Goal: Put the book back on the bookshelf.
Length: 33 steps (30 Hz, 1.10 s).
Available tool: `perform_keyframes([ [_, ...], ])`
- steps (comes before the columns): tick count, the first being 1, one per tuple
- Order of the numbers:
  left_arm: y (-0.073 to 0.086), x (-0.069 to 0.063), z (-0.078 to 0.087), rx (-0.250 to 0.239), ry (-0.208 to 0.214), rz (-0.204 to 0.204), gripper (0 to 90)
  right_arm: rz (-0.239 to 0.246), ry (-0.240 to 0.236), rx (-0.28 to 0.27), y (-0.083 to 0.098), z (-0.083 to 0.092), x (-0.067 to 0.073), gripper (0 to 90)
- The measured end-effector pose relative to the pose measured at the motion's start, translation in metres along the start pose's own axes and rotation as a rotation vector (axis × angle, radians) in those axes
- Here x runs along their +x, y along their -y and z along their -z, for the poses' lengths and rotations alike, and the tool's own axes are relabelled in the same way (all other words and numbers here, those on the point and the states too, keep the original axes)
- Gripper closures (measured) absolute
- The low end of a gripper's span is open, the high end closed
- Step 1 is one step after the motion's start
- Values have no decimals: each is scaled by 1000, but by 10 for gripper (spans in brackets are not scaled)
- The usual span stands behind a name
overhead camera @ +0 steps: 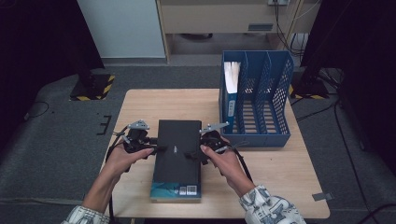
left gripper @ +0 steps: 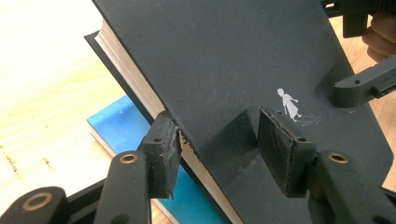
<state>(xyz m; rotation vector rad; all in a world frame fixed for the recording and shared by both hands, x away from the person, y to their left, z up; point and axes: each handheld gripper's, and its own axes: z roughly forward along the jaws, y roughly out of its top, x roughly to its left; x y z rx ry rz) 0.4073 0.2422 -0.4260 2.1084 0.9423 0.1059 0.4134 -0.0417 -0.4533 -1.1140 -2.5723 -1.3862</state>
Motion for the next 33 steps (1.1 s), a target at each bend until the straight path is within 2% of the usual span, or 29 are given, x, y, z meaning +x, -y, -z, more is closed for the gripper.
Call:
perform_keyframes([
  [9, -7, 1, 7, -20, -15, -3, 528, 32, 11, -17, -15, 6, 2, 112],
  [13, -13, 1, 10, -16, -24, -18, 552, 43, 26, -27, -22, 7, 1, 120],
  [25, -17, 4, 16, -22, -24, -8, 613, 74, 52, -11, -32, 7, 2, 138],
  [33, -28, 11, 17, -24, -23, -29, 640, 85, 74, -44, -46, 7, -3, 162],
])
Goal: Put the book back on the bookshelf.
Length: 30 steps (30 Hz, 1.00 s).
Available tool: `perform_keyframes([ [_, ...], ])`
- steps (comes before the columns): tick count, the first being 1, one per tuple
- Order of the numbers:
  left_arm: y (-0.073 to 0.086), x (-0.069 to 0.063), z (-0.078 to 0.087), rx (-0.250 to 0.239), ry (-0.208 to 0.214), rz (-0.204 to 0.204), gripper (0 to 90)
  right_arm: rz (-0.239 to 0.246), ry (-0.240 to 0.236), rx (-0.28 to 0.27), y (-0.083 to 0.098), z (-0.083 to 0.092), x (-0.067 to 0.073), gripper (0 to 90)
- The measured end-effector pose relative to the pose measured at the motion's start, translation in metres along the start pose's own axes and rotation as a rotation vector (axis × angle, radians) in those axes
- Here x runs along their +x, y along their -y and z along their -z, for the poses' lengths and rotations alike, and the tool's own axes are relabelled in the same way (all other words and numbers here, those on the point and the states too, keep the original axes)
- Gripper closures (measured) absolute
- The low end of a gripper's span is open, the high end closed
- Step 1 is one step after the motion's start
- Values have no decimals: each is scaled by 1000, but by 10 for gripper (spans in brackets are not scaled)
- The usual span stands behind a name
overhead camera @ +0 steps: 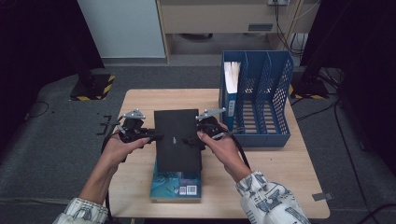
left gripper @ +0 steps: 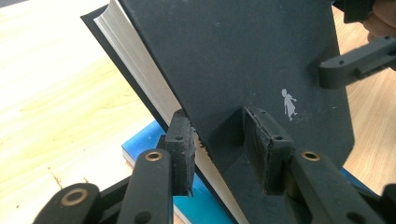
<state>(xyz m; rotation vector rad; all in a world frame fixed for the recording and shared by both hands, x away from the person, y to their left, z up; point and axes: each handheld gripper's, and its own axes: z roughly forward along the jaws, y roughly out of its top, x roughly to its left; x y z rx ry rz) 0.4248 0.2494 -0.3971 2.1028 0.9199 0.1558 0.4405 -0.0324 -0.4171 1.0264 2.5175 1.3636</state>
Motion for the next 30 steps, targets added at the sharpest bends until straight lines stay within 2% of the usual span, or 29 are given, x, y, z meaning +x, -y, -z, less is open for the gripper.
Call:
perform_keyframes([
  [7, -2, -3, 0, 6, 1, -12, 651, 4, 5, -2, -4, 2, -2, 182],
  [13, -9, -2, 1, 15, -19, -26, 662, 11, 17, -3, -9, 1, -2, 185],
  [19, -19, 4, 0, 13, -49, -38, 679, -5, 33, -19, -18, -5, -9, 195],
  [27, -21, 13, 1, 16, -30, -18, 681, -3, 28, -14, -26, -10, -13, 195],
  [30, -25, 15, 2, 16, -43, -28, 681, 0, 29, -20, -32, -11, -14, 197],
])
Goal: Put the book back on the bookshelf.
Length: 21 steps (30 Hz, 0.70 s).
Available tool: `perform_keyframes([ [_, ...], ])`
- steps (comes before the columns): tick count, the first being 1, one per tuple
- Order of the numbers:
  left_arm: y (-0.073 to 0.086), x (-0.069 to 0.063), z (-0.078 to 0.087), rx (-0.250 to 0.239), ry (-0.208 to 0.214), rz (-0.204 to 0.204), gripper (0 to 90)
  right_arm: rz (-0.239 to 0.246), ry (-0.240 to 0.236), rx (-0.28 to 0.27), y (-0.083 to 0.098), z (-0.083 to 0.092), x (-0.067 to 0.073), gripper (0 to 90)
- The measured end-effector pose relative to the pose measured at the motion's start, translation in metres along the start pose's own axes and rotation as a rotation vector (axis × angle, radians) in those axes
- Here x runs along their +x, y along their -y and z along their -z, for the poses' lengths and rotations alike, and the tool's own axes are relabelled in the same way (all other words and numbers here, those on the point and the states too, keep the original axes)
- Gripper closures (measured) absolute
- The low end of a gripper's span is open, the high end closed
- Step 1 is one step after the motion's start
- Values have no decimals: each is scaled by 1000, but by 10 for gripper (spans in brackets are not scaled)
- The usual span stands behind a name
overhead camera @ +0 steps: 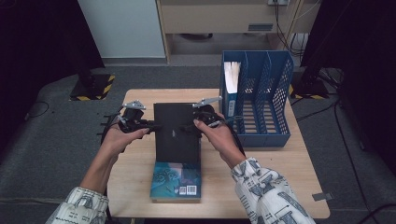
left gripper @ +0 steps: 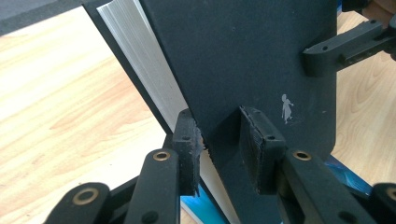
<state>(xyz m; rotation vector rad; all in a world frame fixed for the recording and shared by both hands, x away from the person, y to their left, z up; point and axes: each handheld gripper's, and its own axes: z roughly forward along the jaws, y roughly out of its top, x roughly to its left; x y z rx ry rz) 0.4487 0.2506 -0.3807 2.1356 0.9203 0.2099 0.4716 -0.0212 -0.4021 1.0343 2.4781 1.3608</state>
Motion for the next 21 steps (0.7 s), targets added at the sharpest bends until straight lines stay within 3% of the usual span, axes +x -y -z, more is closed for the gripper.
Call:
perform_keyframes([
  [3, -4, 1, -1, -2, -18, -4, 681, -3, 7, -5, -6, -2, -2, 197],
  [12, -12, 4, 1, -7, -11, 3, 687, -1, 9, -26, -16, -1, -7, 197],
  [21, -7, -5, 6, -22, -7, -17, 689, 27, 10, -29, -12, 9, 1, 206],
])
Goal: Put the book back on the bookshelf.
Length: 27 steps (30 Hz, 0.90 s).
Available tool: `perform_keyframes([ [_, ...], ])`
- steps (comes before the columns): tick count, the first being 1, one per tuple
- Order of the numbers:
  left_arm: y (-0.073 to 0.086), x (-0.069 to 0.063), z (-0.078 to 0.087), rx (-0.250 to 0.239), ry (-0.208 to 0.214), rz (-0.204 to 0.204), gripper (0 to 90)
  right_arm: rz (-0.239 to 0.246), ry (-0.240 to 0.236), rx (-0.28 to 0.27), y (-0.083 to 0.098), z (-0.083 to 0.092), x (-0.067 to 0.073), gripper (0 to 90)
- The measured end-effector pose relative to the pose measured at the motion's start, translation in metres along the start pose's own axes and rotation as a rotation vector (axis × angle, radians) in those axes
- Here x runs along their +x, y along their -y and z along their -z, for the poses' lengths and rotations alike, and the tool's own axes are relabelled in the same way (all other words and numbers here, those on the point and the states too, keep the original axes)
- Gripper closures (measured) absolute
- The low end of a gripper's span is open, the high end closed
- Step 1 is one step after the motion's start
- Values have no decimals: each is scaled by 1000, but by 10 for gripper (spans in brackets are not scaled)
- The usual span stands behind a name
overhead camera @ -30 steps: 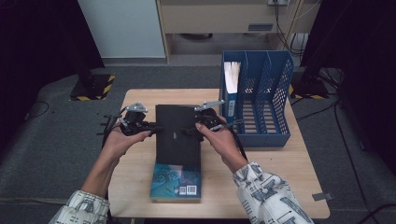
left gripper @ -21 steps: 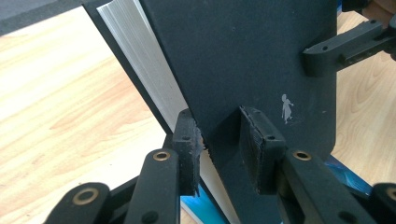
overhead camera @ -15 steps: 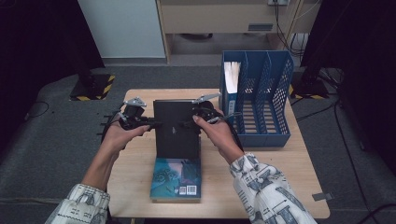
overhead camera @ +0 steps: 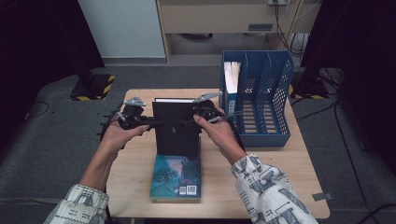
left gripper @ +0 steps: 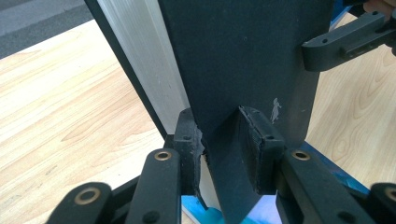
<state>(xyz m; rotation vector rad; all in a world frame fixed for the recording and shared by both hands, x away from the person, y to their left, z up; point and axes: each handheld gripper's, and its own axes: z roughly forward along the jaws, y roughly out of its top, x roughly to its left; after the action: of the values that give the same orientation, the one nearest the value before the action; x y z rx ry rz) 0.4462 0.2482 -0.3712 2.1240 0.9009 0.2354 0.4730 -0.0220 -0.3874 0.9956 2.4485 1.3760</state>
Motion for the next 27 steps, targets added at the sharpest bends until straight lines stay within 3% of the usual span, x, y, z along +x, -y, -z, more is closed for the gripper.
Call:
perform_keyframes([
  [17, 24, -27, 14, -51, -7, -9, 665, 54, -15, -37, 18, 25, 23, 236],
  [27, 36, -31, 18, -90, 10, 4, 638, 85, -29, -46, 23, 31, 28, 258],
])
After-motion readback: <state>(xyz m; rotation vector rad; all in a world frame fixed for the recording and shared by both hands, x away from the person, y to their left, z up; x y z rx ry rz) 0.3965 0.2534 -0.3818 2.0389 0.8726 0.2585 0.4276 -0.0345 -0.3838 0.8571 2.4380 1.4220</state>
